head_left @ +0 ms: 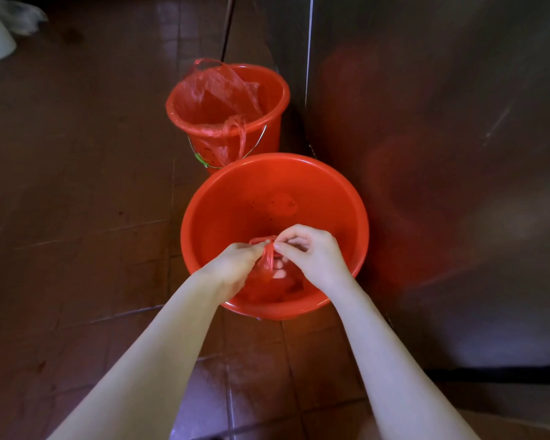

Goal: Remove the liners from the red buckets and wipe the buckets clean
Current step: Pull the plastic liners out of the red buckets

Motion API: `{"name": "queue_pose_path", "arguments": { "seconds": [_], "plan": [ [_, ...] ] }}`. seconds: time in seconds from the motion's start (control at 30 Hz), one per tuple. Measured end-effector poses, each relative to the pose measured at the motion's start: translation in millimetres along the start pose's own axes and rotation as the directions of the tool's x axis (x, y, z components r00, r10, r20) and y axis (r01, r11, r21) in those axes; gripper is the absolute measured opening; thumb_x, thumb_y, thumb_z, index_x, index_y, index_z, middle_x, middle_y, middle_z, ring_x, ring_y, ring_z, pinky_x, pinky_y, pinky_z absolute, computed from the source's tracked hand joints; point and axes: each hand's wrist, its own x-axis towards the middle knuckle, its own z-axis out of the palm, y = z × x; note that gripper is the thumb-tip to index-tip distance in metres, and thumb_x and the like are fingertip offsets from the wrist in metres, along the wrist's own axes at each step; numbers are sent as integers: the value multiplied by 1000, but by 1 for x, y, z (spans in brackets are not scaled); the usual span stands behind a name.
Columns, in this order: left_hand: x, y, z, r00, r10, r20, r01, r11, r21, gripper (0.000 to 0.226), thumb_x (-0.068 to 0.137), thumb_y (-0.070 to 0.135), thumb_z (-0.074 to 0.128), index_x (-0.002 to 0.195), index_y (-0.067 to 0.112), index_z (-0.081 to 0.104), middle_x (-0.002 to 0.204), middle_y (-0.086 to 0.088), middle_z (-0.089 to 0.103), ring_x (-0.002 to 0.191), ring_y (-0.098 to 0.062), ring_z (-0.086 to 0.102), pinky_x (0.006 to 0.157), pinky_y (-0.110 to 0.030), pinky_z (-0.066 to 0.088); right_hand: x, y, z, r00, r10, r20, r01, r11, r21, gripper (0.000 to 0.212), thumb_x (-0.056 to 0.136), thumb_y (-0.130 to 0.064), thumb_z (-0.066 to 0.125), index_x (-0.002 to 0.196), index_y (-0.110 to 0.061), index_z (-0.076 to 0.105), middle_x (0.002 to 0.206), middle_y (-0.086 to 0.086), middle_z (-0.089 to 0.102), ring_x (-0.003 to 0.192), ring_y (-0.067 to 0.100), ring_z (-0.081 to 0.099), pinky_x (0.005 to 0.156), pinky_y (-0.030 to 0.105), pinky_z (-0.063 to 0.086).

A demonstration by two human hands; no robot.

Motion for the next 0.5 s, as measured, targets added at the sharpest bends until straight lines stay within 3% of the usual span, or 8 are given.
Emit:
{"name": "queue_pose_path", "arguments": {
  "seconds": [0.1,0.17,0.2,0.27,0.33,0.4,0.5],
  "plan": [
    [-6,6,3,995,37,95,-44,996,74,29,102,29,46,112,12,67,104,-11,74,94,-18,72,65,-19,56,3,3,2,997,36,-68,-46,988,-150,5,91,-19,64,86,-22,64,80,-9,69,78,2,65,68,11,46],
    [-9,10,6,984,168,60,-179,935,305,19,100,25,52,99,12,66,94,-8,74,86,-15,72,72,-22,52,4,3,5,994,51,-100,-71,975,-210,7,93,-19,60,87,-23,58,74,-8,66,70,3,62,60,13,42],
    [-10,12,6,961,270,54,-261,829,495,12,97,21,56,90,14,62,87,-5,72,79,-13,69,73,-24,48,5,2,7,993,58,-101,-81,967,-243,8,93,-19,59,87,-23,55,72,-7,65,67,5,62,60,17,43],
    [-11,11,4,882,455,123,-361,485,796,18,93,14,62,78,20,52,82,4,62,73,-10,60,69,-24,44,8,1,11,994,81,-72,-100,942,-322,7,93,-19,58,88,-22,55,74,-4,67,71,15,64,68,30,51],
    [-13,7,2,788,581,205,-417,258,871,21,88,9,67,78,16,50,84,4,56,75,-15,55,70,-30,47,9,2,10,991,133,11,-119,919,-375,3,92,-20,58,90,-20,60,82,-2,71,80,23,68,79,40,54],
    [-13,3,-2,711,658,247,-472,187,862,26,84,2,70,77,15,48,90,3,53,80,-16,55,75,-33,50,7,1,6,968,209,138,-149,923,-354,10,93,-18,57,92,-23,66,82,-4,73,78,18,69,79,37,56],
    [-12,2,-4,659,721,214,-538,254,804,31,84,-2,68,74,14,44,91,1,61,89,-16,63,77,-32,54,3,-2,0,932,242,269,-187,958,-216,20,96,-16,52,95,-21,71,85,-5,73,79,8,69,78,26,55]
  ]
}}
